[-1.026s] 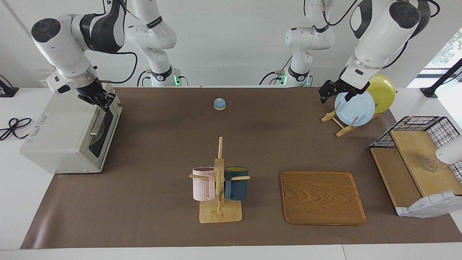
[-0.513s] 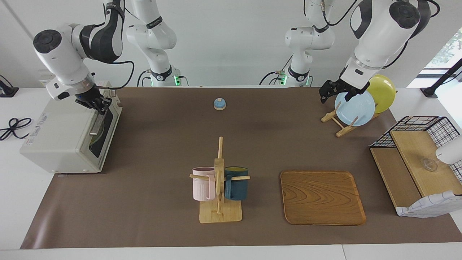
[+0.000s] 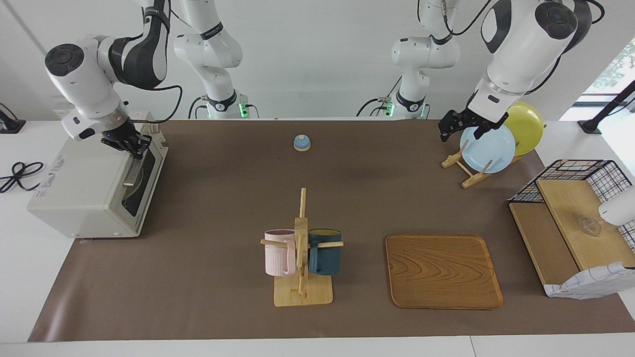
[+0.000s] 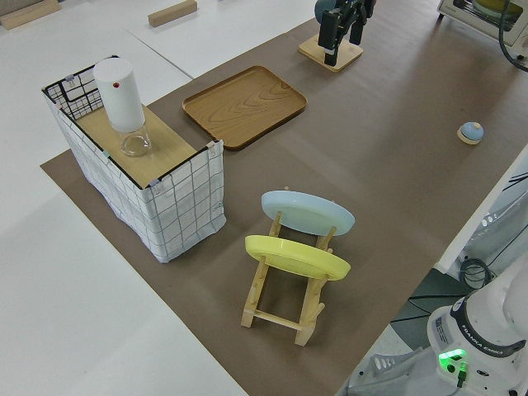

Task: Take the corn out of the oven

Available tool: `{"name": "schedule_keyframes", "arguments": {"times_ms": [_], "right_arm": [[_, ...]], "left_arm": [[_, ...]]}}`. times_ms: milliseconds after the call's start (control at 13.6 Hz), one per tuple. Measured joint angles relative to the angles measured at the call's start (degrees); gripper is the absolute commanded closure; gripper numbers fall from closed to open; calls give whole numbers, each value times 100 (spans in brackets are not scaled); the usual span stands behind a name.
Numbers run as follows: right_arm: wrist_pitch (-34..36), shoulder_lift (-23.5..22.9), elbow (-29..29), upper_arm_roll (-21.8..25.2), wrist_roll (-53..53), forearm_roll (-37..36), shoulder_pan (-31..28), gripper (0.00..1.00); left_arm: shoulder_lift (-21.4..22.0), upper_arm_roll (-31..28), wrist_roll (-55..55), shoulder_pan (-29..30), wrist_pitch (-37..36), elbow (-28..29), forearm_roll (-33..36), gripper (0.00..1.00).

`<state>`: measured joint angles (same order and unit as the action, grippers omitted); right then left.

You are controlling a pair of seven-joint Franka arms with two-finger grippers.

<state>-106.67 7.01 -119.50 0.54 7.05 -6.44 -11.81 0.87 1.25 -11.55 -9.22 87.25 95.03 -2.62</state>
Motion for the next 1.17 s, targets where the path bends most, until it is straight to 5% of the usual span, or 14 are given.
{"name": "schedule_keyframes", "arguments": {"times_ms": [659, 1172], "right_arm": [[-583, -191, -345, -137, -202, 288, 612, 100], [-2246, -921, -1027, -238, -596, 506, 1078, 100]], "left_arm": [[0, 0, 0, 0, 0, 0, 0, 0], [0, 0, 0, 0, 0, 0, 0, 0]]}}
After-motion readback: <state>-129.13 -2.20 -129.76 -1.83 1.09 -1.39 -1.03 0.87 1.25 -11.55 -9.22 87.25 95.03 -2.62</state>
